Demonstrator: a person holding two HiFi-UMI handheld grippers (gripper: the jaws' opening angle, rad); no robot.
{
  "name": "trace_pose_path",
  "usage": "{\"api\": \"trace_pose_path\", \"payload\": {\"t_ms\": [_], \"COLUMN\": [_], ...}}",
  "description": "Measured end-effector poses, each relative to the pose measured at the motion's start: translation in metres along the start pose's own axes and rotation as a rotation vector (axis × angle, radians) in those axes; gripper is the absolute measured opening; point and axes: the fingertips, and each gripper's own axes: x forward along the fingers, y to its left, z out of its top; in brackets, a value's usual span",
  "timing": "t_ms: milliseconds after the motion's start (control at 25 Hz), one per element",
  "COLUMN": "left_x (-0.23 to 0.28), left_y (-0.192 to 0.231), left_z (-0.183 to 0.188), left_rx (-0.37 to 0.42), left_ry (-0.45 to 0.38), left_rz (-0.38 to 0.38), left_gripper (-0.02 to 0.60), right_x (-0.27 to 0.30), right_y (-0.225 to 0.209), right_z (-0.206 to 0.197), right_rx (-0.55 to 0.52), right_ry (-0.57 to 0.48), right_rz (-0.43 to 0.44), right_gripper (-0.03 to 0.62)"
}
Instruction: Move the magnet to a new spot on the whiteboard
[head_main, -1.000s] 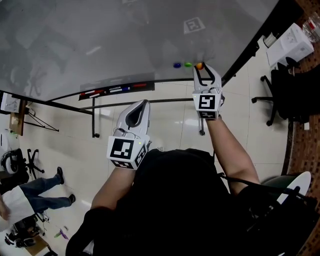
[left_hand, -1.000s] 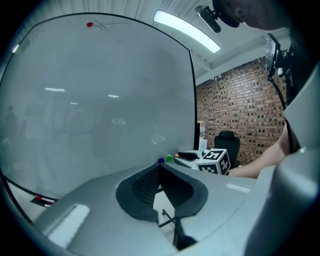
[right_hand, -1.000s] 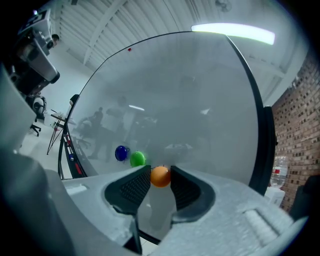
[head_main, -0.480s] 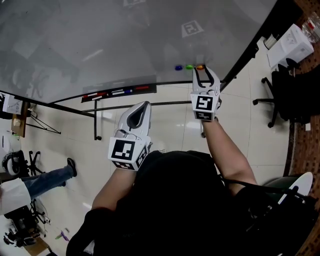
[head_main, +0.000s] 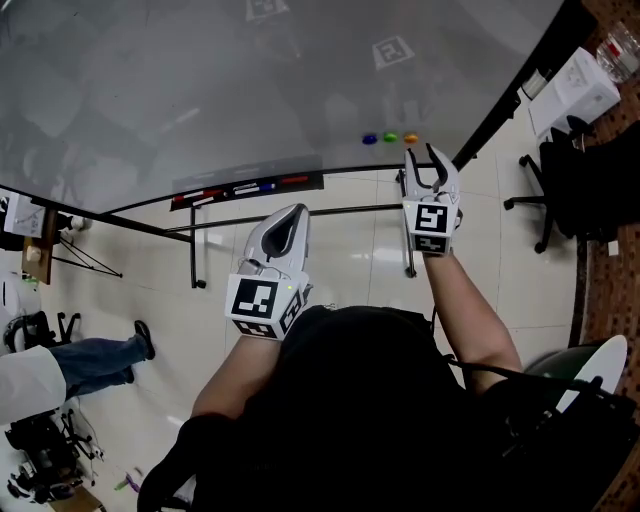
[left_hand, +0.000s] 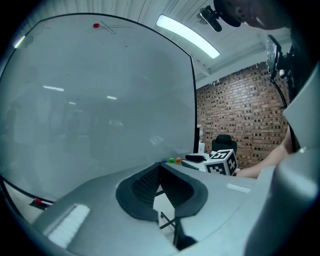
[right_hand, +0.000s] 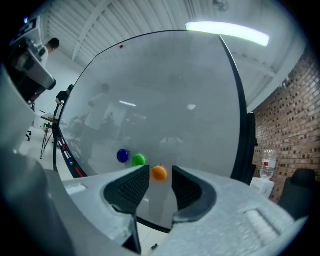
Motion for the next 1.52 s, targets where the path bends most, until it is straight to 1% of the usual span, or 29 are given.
{"api": "trace_pose_path", "payload": {"t_ms": [80, 120, 240, 280, 320, 480, 600, 720, 840, 1040, 1160, 1360, 1520], "left_x": [-0.002, -0.003, -0.008, -0.009, -0.011, -0.018, -0.028, -0.042, -0.063, -0.104, -0.129, -0.19, -0.245], "left_y": [0.005, 0.008, 0.022, 0.026, 0.031, 0.043, 0.046, 0.049, 0.047, 0.036, 0.016, -0.035, -0.063], "left_z": [0.002, 0.003, 0.006, 0.006, 0.005, -0.001, -0.001, 0.005, 0.006, 0.006, 0.003, -0.011, -0.029], "left_rx": [-0.005, -0.007, -0.01, -0.011, -0.012, -0.023, -0.017, -0.023, -0.039, -0.04, -0.046, -0.058, -0.059], "left_ry": [-0.012, -0.018, -0.03, -0.032, -0.032, -0.021, -0.024, -0.054, -0.079, -0.095, -0.092, -0.089, -0.08], "left_rz": [-0.02, -0.029, -0.051, -0.057, -0.064, -0.108, -0.142, -0.14, -0.123, -0.091, -0.076, -0.067, -0.041], "left_gripper": [0.017, 0.017, 0.017, 0.017, 0.017, 0.017, 0.017, 0.017, 0.017, 0.017, 0.017, 0.017, 0.017], "right_x": [-0.012, -0.018, -0.04, -0.047, -0.054, -0.08, -0.099, -0.115, -0.132, -0.186, -0.228, -0.3, -0.351], "right_y": [0.011, 0.02, 0.046, 0.054, 0.062, 0.095, 0.118, 0.135, 0.15, 0.17, 0.179, 0.198, 0.221], "right_z": [0.005, 0.01, 0.036, 0.043, 0.05, 0.071, 0.088, 0.098, 0.1, 0.134, 0.147, 0.148, 0.14], "right_rx": [0.03, 0.049, 0.116, 0.138, 0.16, 0.228, 0.281, 0.355, 0.393, 0.386, 0.381, 0.368, 0.374], "right_ry": [0.038, 0.052, 0.06, 0.06, 0.06, 0.075, 0.069, 0.058, 0.064, 0.015, -0.006, -0.002, 0.002], "right_rz": [0.054, 0.088, 0.176, 0.196, 0.209, 0.241, 0.282, 0.335, 0.377, 0.45, 0.482, 0.529, 0.565], "right_gripper": [0.123, 0.109, 0.03, 0.01, 0.004, 0.002, 0.002, 0.002, 0.002, 0.002, 0.002, 0.002, 0.002]}}
